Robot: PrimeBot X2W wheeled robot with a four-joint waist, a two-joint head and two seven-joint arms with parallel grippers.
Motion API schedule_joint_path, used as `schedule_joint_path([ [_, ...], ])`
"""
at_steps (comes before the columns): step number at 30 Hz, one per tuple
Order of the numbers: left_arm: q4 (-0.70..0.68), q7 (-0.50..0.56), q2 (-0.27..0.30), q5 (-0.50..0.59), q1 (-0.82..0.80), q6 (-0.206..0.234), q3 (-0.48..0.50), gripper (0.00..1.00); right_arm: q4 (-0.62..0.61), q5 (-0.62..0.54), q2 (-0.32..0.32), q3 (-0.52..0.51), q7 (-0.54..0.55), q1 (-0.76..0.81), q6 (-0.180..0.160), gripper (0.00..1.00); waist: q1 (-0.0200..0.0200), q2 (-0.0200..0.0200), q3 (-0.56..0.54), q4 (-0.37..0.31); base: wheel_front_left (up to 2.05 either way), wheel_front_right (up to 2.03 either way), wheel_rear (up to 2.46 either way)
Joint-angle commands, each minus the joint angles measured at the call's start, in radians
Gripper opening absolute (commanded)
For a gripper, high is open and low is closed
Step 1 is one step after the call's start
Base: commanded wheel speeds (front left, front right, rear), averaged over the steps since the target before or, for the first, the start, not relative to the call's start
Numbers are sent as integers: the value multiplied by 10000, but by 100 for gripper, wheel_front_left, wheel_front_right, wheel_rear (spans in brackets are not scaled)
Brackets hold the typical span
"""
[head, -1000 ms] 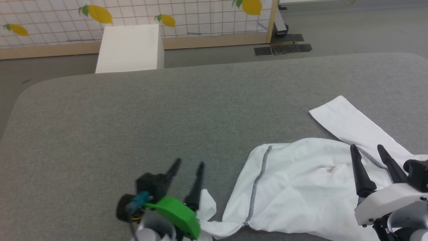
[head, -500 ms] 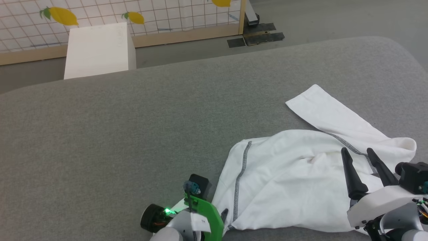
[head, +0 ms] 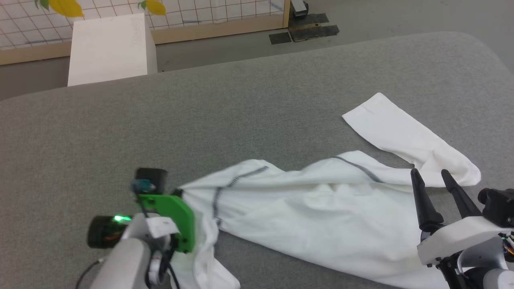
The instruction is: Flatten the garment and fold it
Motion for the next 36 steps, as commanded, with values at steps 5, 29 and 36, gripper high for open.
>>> schedule_joint_path([
  [5,115,-1048,824,-372,-790,607,1540,0,79,68,24,-10,-41,-306,-15,100,0,0,199,152,0,0,0],
  [29,-36,-6634,-875,-1240,244,-897,1936,100,1415,-594,24,2081,2870,-1338,-15,100,0,0,684,1425,0,0,0],
  [36,-541,-6797,-1203,-819,119,-1068,1834,100,2568,-664,-20,3100,3603,-2522,-15,100,0,0,1056,1952,0,0,0],
])
